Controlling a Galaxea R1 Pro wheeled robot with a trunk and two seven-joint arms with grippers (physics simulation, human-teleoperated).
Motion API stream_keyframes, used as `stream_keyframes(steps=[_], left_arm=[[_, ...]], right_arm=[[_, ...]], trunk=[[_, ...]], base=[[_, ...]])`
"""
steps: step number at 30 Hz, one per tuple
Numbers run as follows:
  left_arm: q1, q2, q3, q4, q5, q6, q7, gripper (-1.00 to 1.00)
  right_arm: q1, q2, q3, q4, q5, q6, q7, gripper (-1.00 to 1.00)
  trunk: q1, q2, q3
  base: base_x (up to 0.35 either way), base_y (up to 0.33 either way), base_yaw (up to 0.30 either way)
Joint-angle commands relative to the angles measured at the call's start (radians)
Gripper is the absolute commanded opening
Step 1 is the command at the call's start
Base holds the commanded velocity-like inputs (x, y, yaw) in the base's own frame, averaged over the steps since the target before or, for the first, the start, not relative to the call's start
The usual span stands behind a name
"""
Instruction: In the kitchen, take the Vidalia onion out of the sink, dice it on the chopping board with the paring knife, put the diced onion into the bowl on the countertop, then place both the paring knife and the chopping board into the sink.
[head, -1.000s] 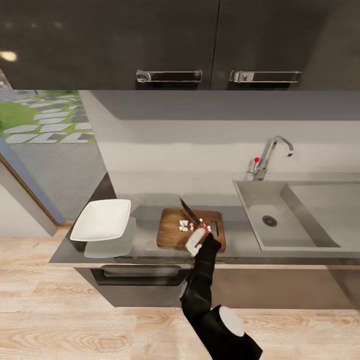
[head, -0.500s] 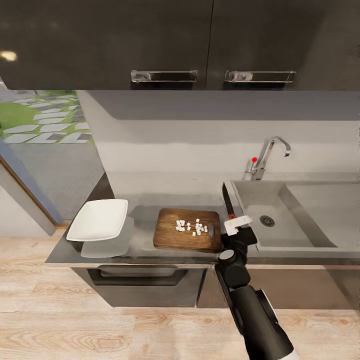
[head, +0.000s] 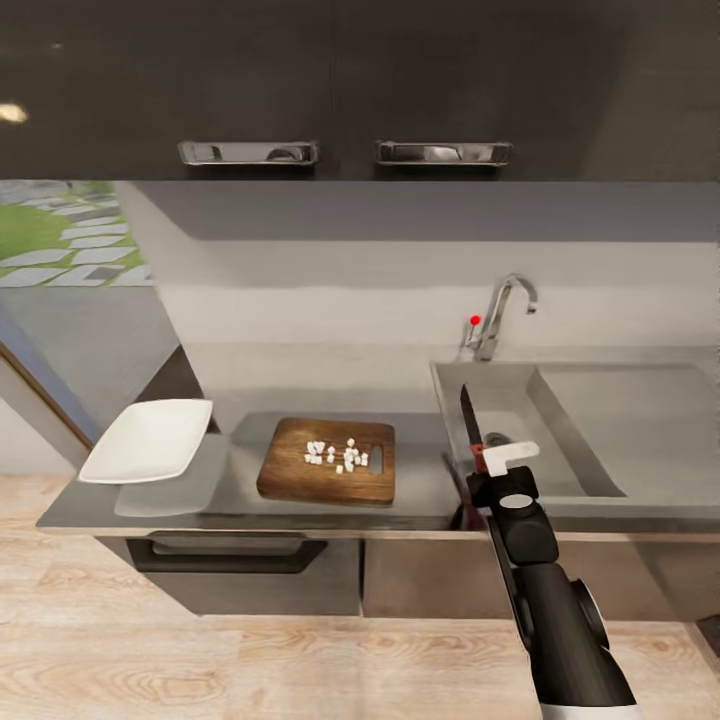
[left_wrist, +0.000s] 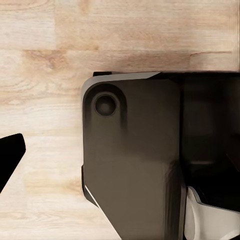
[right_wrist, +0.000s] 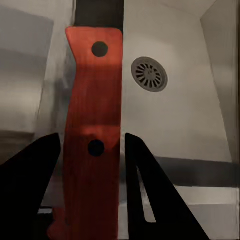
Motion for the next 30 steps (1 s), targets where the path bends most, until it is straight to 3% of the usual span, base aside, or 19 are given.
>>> stream_keyframes(steps=[1,26,30], left_arm=[[0.0,0.0,-0.001,-0.002,0.002,-0.001,0.001,1.0],[0.0,0.0,-0.001,-0.002,0.002,-0.001,0.001,1.0],[0.0,0.0,-0.001,-0.002,0.001,-0.001,0.001,1.0]], right_arm=[[-0.001,0.0,0.001,-0.001,0.005,0.005,0.004,-1.0],[-0.001,-0.002,-0.002,0.012,0.001,0.007,0.016,-1.0],[-0.001,-0.004,-0.027,0.034,-0.001,0.005,0.036,-1.0]], trunk=[[0.001,-0.002,-0.002],[0.001,-0.002,-0.002],[0.001,-0.002,-0.002]], base=[[0.122,-0.222,0.0],[0.256,-0.044,0.0],[0.122,-0.228,0.0]])
